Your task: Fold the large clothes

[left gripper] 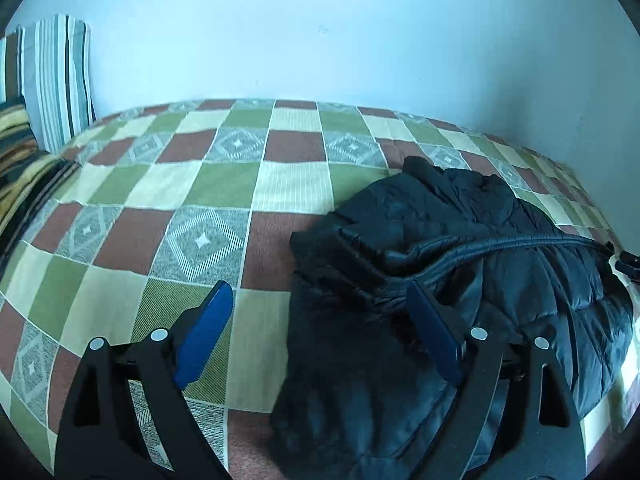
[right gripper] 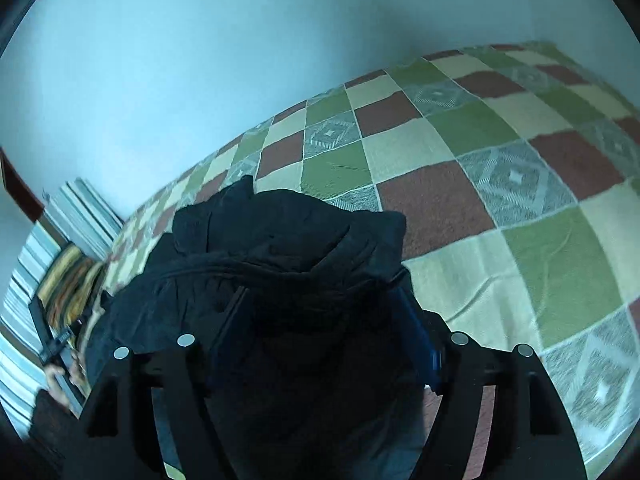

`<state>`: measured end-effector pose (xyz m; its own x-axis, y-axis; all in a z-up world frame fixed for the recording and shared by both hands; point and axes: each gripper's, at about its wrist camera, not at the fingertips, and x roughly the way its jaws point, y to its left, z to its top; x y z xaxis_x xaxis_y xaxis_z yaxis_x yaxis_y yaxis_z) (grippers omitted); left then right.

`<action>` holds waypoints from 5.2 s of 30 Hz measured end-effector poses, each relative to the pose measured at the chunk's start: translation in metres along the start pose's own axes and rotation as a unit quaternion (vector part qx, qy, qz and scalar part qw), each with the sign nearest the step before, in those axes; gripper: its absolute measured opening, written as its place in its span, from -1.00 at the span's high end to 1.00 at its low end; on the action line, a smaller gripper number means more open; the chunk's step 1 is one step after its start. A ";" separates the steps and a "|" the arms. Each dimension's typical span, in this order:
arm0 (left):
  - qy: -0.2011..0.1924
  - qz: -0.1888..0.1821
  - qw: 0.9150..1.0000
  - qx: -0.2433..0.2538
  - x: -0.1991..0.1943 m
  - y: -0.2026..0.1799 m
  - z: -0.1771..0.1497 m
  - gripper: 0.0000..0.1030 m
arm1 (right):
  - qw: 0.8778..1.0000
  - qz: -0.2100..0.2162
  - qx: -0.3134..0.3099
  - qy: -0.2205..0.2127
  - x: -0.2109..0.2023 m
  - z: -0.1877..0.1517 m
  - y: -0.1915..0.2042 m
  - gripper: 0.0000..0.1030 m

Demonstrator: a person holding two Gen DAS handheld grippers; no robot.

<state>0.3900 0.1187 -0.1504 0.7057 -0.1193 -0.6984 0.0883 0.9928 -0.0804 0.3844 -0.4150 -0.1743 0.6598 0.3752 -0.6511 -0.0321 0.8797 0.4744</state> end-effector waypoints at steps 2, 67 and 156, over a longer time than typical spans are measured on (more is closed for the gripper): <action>0.003 -0.008 1.000 0.004 0.004 0.005 0.001 -0.71 | 0.999 -0.014 -0.033 0.011 0.007 0.006 0.002 -0.38; 0.059 0.178 0.973 0.133 0.187 -0.045 0.085 0.68 | 0.978 -0.152 -0.133 0.046 0.195 0.092 0.035 0.67; 0.018 0.084 0.996 -0.030 0.078 -0.066 0.030 -0.61 | 0.977 -0.122 -0.172 -0.031 0.130 -0.009 0.233 0.00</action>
<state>0.4601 0.0437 -0.1784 0.6816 0.0486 -0.7301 -0.0727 0.9974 -0.0015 0.4558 -0.1584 -0.1541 0.7234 0.1321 -0.6777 -0.1102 0.9910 0.0756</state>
